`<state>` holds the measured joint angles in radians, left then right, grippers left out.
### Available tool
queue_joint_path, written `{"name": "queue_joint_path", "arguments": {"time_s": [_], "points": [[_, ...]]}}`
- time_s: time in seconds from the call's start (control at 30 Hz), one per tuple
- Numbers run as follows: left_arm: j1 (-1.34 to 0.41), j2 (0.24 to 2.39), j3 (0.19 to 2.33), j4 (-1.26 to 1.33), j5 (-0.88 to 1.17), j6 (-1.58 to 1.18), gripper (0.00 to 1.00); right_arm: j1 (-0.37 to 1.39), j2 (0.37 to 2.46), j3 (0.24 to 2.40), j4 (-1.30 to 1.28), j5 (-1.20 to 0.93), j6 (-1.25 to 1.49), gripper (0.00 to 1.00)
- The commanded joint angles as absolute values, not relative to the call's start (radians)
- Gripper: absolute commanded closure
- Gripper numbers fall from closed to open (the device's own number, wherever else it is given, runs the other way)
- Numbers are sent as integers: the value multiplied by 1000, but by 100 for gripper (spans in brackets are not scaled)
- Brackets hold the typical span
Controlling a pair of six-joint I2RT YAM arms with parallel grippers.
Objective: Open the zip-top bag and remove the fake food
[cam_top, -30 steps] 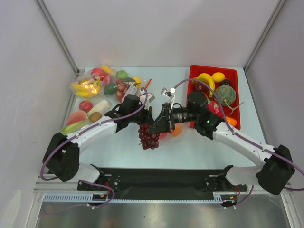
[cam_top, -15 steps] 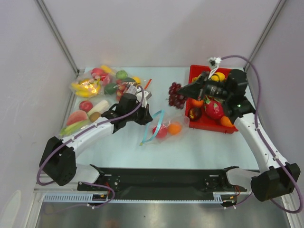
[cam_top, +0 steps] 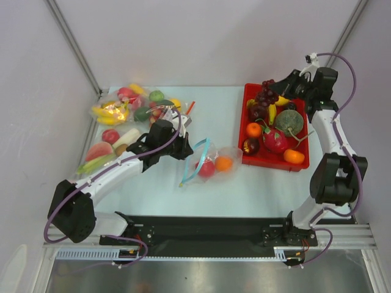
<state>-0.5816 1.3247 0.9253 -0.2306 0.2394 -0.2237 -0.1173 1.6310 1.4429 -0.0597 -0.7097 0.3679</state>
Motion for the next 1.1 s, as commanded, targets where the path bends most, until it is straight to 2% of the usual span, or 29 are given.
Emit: {"name": "queue_joint_path", "arguments": {"time_s": [0.0,0.33,0.87,0.9,0.97,1.0,1.07], "points": [[-572,1284,928,-229,230,-196,100,-162,1696,1558,-48,-566,337,100],[-571,1287,920,-227,236,-192,100,-245,1873,1670,-90,-352,287,100],[-571,1285,928,-244,239,-190,100,-232,2045,1776,-184,-163,201,100],[-571,1285,927,-245,238,-189,100,-229,2046,1776,-201,-158,199,90],[-571,1282,928,-247,241,-189,100,-227,2045,1772,-209,-156,195,78],[-571,1282,928,-247,244,-189,100,-227,2042,1770,-218,-158,193,65],[-571,1281,931,-250,248,-189,100,-225,2033,1770,-222,-169,192,53]]}}
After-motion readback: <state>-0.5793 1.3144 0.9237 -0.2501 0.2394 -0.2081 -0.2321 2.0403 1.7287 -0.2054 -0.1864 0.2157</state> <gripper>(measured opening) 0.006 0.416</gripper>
